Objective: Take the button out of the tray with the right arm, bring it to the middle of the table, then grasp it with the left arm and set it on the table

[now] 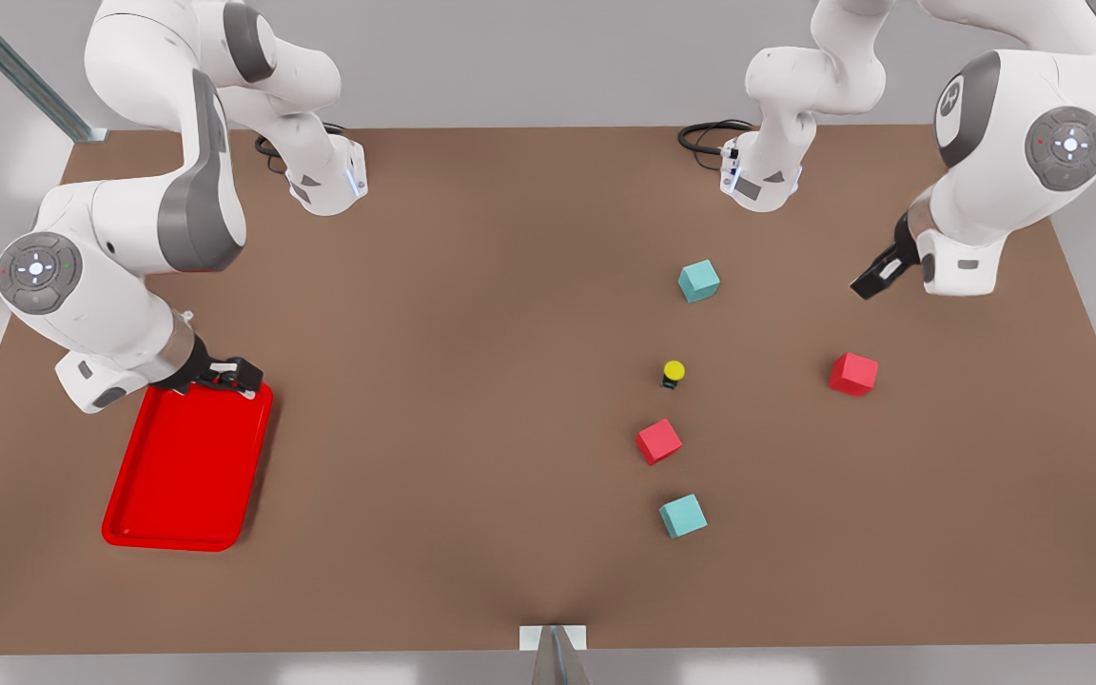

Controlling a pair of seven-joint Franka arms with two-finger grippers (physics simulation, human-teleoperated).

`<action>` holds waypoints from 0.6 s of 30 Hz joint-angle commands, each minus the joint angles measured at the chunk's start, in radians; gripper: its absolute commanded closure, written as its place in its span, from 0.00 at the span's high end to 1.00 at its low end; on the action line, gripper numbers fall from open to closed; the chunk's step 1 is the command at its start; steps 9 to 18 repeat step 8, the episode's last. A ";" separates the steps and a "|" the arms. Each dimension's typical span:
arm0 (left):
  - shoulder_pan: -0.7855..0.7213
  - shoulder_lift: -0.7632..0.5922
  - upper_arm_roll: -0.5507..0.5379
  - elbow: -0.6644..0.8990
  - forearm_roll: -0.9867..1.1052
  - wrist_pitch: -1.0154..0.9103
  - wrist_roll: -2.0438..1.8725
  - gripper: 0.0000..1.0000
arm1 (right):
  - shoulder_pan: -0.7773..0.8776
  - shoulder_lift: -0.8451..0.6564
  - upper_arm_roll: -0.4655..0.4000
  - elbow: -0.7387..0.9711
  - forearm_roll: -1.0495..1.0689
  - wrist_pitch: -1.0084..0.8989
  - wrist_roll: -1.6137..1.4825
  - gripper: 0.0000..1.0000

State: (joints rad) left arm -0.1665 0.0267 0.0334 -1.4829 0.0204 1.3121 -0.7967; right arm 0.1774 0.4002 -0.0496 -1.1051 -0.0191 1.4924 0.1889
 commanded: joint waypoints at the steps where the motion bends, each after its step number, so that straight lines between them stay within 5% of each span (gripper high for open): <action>1: -0.008 -0.002 0.000 0.000 -0.002 0.050 0.993 1.00 | -0.006 -0.001 -0.001 0.001 -0.001 0.000 -0.026 1.00; 18: -0.010 -0.002 0.000 0.000 -0.002 0.049 0.992 1.00 | -0.009 0.000 -0.001 -0.002 0.008 -0.001 -0.029 1.00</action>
